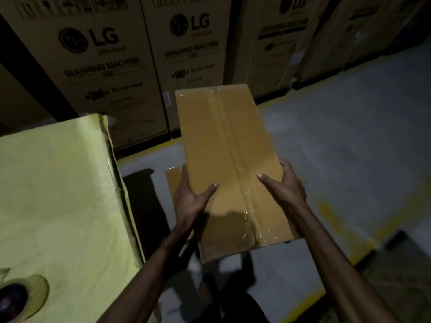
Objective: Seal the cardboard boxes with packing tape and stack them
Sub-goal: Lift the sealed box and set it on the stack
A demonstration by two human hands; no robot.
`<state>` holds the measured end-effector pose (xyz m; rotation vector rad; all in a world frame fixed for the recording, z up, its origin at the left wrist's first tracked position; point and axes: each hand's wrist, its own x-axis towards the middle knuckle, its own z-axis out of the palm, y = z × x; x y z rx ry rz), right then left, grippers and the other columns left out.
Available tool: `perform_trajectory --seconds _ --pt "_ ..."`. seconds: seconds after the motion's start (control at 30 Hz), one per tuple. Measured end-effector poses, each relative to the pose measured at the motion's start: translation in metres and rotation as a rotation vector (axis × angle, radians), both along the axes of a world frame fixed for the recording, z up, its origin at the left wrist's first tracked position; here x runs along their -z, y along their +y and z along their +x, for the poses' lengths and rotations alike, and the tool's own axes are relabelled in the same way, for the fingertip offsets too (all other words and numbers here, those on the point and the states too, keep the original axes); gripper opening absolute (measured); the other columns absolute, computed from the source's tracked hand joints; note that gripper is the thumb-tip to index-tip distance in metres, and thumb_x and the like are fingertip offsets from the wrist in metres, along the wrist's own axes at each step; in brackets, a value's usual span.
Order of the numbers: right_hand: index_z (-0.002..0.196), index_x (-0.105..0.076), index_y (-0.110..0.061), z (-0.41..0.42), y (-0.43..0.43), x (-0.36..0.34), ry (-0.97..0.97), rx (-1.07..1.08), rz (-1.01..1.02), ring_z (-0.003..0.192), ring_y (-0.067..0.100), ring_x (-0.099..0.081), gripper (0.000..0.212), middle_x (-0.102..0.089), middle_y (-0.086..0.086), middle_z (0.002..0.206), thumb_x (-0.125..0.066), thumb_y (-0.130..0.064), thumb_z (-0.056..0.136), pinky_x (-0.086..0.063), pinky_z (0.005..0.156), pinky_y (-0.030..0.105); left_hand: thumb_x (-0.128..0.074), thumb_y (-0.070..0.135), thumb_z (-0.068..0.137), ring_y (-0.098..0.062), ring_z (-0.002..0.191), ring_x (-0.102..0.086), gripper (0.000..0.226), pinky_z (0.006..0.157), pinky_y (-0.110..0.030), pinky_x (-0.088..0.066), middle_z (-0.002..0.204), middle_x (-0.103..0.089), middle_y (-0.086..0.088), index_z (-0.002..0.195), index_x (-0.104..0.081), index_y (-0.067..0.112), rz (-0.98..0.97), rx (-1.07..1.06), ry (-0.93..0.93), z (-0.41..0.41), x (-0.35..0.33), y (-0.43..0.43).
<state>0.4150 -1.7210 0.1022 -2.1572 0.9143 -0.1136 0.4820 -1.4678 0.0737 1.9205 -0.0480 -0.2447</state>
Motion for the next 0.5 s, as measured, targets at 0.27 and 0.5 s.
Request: perform_trajectory --seconds 0.27,0.5 --pt "0.141 -0.032 -0.051 0.090 -0.080 0.093 0.140 -0.105 0.006 0.105 0.028 -0.067 0.081 -0.070 -0.004 0.119 -0.062 -0.085 0.074 -0.057 0.091 0.047 -0.074 0.051 0.093 0.007 0.095 -0.066 0.044 0.073 -0.016 -0.058 0.132 -0.066 0.009 0.131 -0.052 0.050 0.016 -0.081 0.500 0.064 0.140 -0.047" --pt "0.144 -0.029 -0.051 0.173 -0.157 0.216 0.212 -0.145 0.041 0.092 0.031 -0.069 0.076 -0.071 0.002 0.106 -0.064 -0.075 0.082 -0.058 0.081 0.047 -0.065 0.016 0.100 -0.023 0.084 -0.071 0.080 0.068 -0.040 -0.060 0.104 -0.070 -0.001 0.161 -0.018 0.038 0.326 -0.031 0.373 0.166 0.220 -0.142"
